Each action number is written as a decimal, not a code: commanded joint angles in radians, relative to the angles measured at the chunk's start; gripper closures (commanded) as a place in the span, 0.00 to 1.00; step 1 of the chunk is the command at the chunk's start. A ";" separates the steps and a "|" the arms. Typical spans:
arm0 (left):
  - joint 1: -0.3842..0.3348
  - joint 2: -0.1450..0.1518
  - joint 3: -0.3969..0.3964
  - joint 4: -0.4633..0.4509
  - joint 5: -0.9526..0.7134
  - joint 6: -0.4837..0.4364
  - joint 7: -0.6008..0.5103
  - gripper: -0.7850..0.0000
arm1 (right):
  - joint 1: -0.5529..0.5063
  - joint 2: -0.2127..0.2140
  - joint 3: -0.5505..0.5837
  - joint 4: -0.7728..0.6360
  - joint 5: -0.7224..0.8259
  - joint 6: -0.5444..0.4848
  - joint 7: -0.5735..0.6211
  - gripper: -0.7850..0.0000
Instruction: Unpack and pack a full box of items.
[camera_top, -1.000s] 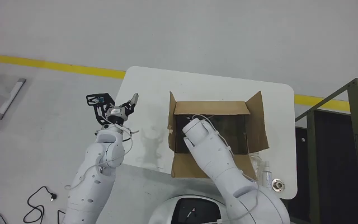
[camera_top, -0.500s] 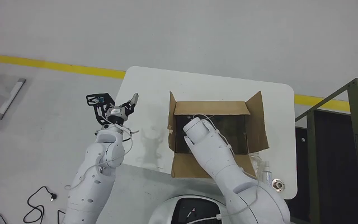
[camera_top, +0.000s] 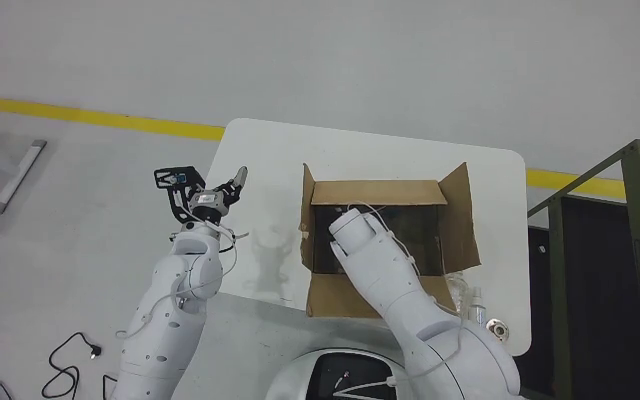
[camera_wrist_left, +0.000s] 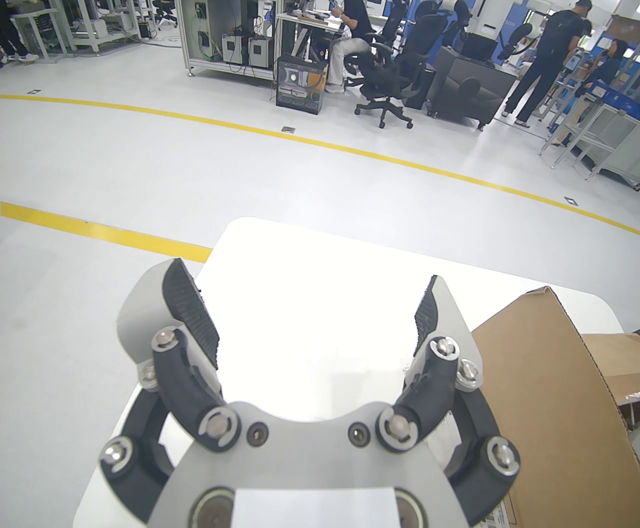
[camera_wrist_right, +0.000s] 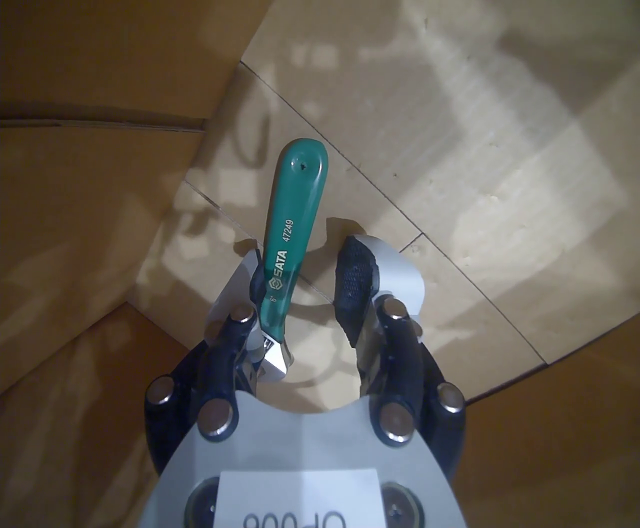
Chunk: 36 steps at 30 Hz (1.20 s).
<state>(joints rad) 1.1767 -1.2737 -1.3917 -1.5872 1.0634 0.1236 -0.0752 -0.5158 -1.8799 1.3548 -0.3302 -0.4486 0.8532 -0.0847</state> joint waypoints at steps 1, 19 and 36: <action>0.000 0.000 0.000 0.000 0.000 0.000 0.000 0.00 | 0.002 0.000 0.002 0.004 0.004 -0.001 -0.002 0.54; 0.000 0.000 0.000 0.000 0.000 0.000 0.000 0.00 | 0.019 -0.004 0.010 0.020 0.021 -0.002 -0.020 1.00; 0.000 0.000 0.000 0.000 0.000 0.000 0.000 0.00 | -0.016 -0.017 -0.051 -0.135 -0.049 0.049 0.038 1.00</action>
<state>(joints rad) 1.1767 -1.2737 -1.3917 -1.5872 1.0634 0.1236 -0.0752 -0.5222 -1.8969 1.3129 -0.4430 -0.4845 0.8903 -0.0579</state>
